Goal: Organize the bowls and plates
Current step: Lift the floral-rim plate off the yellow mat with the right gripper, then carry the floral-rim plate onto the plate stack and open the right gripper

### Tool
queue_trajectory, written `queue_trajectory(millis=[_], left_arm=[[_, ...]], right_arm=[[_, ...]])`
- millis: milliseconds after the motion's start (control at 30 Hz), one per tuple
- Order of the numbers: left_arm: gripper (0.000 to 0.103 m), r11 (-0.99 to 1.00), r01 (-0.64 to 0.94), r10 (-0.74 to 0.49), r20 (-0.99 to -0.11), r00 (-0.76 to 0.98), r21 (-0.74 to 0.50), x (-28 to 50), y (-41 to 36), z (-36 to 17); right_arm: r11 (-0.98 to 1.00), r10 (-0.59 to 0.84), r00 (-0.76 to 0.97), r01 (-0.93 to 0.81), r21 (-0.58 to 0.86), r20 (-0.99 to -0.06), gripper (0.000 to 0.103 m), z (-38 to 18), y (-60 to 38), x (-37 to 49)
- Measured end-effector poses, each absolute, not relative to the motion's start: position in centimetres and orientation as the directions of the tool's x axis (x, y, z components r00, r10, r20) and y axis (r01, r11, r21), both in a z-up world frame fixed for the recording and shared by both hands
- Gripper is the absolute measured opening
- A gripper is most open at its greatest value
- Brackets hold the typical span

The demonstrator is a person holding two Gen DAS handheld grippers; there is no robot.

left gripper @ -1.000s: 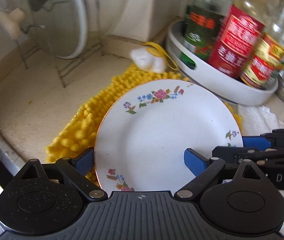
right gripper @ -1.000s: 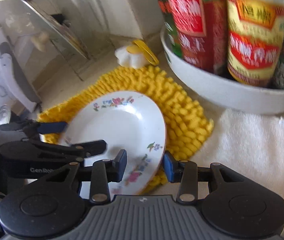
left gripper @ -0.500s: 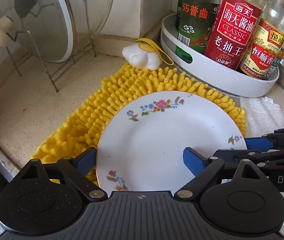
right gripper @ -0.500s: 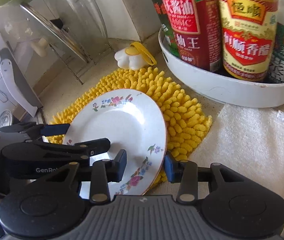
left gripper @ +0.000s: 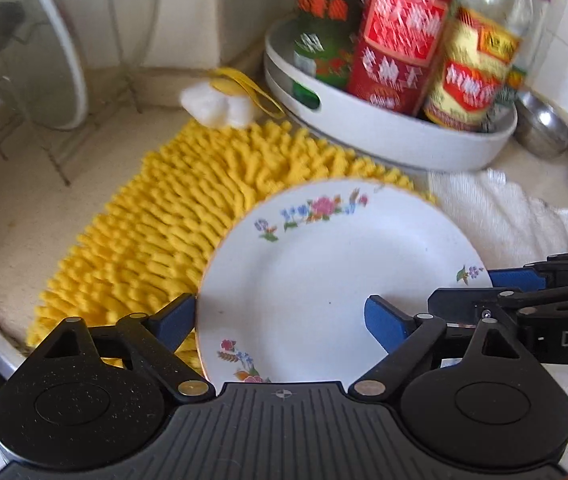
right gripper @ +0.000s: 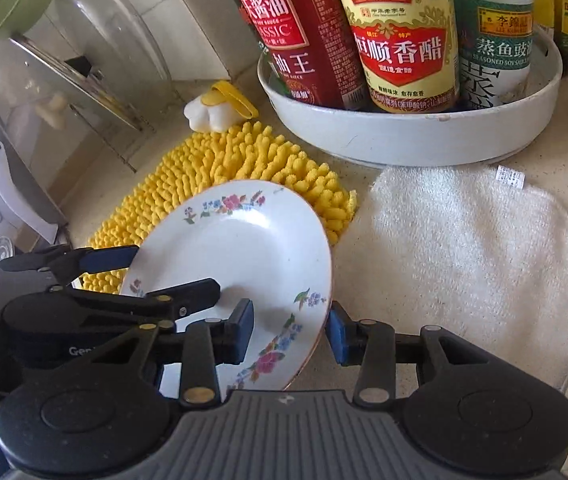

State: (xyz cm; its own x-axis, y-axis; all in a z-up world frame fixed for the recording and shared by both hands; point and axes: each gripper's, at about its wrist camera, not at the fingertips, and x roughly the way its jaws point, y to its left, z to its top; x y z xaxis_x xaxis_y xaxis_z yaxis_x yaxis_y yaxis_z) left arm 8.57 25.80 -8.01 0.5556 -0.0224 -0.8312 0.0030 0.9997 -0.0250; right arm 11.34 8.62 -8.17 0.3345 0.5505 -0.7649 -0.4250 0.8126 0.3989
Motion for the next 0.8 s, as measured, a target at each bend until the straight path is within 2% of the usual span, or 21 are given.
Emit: queue_trajectory(millis=[67,133,200,300,800], left_arm=[[0.097,1.0,0.015,-0.015,-0.824,0.567,-0.007,8.6,25.6,-8.1],[0.103,1.0,0.02,-0.001,-0.816,0.578,0.013,8.8,25.7,-8.3],[0.103,1.0,0.014,-0.014,-0.817,0.577,-0.007,8.9,26.1,-8.6],[0.096,1.0,0.016,-0.019,-0.81,0.587,-0.012,8.5,25.8,-8.2],[0.094,0.999,-0.01,0.032,-0.782,0.622,0.033,7.7,21.8,-4.6]], right_arm=[[0.81,0.556,0.333,-0.424,0.406,-0.762,0.043,-8.4,8.5,11.4],[0.811,0.552,0.344,-0.433,0.394,-0.759,0.043,-8.4,8.6,11.0],[0.811,0.555,0.342,-0.426,0.402,-0.758,0.043,-8.4,8.6,10.9],[0.81,0.562,0.335,-0.405,0.423,-0.756,0.043,-8.3,8.1,10.9],[0.787,0.615,0.414,-0.385,0.483,-0.672,0.043,-5.0,1.6,10.1]])
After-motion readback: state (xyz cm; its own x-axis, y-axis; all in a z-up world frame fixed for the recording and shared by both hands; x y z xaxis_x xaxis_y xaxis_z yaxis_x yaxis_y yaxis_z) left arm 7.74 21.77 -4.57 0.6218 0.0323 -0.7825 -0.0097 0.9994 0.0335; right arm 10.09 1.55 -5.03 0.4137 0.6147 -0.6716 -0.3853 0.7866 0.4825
